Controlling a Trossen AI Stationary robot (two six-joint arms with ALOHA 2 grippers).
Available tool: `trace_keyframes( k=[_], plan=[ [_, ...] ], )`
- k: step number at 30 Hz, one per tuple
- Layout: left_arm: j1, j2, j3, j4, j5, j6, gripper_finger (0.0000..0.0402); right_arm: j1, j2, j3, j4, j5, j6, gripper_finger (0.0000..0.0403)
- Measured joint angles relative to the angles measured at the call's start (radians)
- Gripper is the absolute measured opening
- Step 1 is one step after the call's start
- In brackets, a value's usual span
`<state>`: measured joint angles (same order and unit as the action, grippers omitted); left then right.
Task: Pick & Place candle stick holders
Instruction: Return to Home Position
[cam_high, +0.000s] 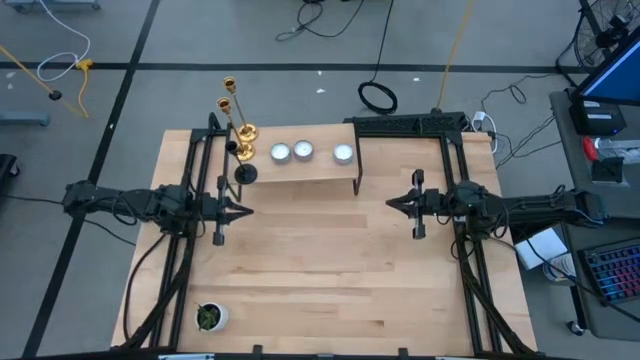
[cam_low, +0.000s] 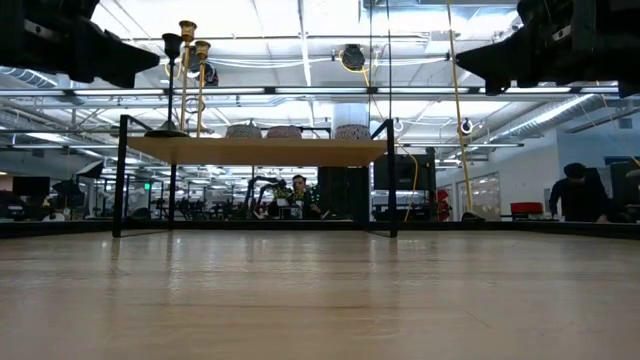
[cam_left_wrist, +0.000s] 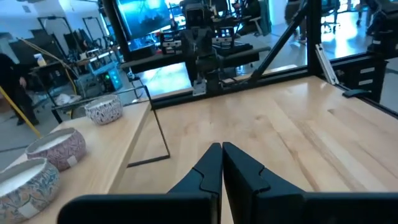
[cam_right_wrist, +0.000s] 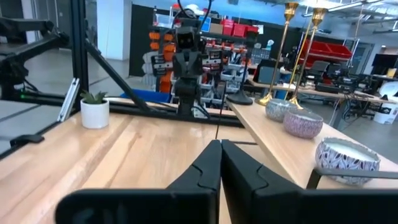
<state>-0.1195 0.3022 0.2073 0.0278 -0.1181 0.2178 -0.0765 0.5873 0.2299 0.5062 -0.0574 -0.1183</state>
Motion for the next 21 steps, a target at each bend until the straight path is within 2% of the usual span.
trace_keyframes(
  k=[6, 11, 18, 21],
  plan=[
    [0.061, -0.037, -0.043, 0.0, 0.088, -0.041, 0.0019, 0.0, 0.0, -0.05, 0.02, 0.002, 0.028, 0.0015],
    [0.098, -0.044, -0.081, 0.036, 0.095, -0.044, 0.0019, 0.0, 0.0, -0.086, 0.069, 0.003, 0.038, 0.002],
    [0.161, -0.044, -0.117, 0.102, 0.201, -0.036, 0.0019, 0.0, 0.0, -0.098, 0.08, 0.003, 0.036, 0.0064],
    [0.199, -0.044, -0.139, 0.122, 0.214, -0.039, 0.0019, 0.0, -0.006, -0.098, 0.08, 0.003, 0.053, 0.0083]
  ],
)
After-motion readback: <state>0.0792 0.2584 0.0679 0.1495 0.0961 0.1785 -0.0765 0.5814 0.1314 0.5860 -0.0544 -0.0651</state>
